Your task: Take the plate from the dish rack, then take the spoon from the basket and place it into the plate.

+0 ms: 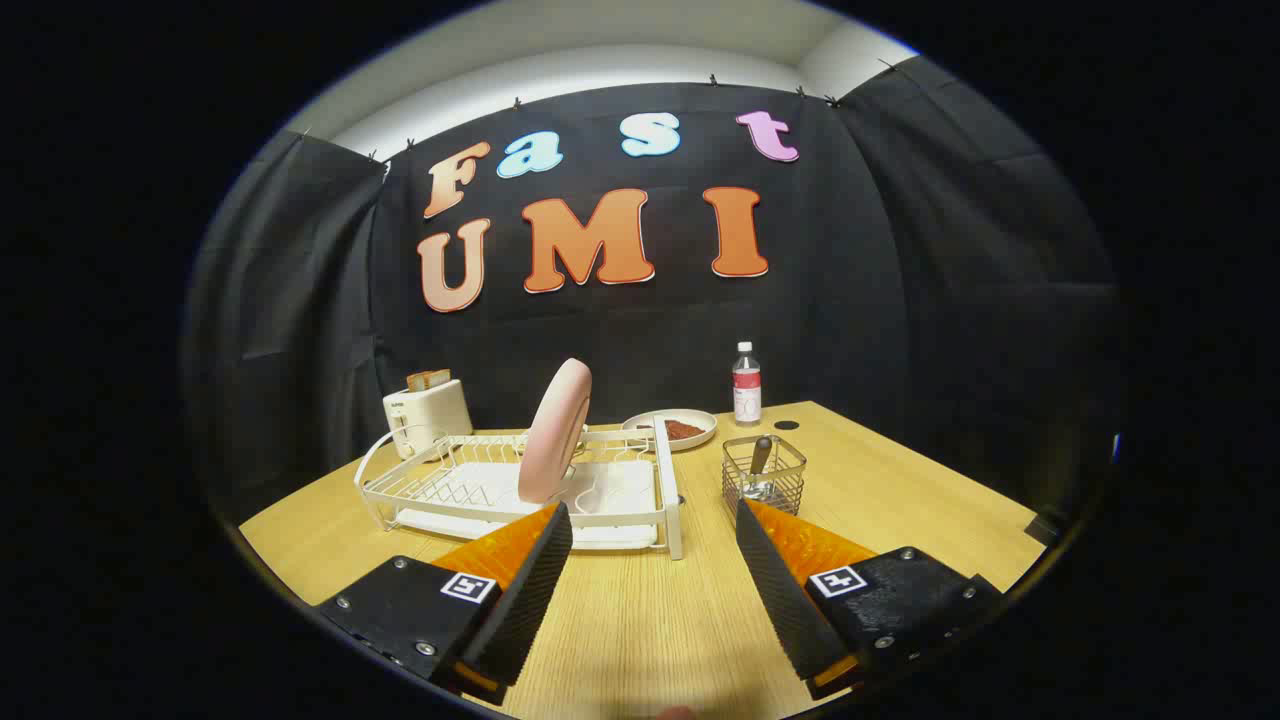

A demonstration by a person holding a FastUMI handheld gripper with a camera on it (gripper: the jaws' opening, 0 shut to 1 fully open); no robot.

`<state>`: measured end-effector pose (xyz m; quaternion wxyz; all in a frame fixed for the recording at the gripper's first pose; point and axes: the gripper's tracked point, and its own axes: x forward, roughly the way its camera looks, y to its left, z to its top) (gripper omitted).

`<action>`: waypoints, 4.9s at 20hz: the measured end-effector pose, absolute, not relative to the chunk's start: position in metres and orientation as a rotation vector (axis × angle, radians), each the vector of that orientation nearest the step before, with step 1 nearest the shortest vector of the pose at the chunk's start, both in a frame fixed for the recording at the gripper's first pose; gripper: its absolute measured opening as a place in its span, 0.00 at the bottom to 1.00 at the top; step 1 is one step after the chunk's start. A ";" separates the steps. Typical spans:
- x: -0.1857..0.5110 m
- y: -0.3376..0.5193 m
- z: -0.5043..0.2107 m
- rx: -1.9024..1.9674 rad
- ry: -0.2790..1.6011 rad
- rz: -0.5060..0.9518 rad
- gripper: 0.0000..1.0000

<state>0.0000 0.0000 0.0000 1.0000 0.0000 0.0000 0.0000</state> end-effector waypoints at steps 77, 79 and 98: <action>0.245 0.084 0.072 -0.296 0.416 -0.261 0.15; 0.245 0.084 0.088 -0.286 0.373 -0.265 0.15; 0.104 0.080 0.055 -0.010 0.381 -0.070 0.15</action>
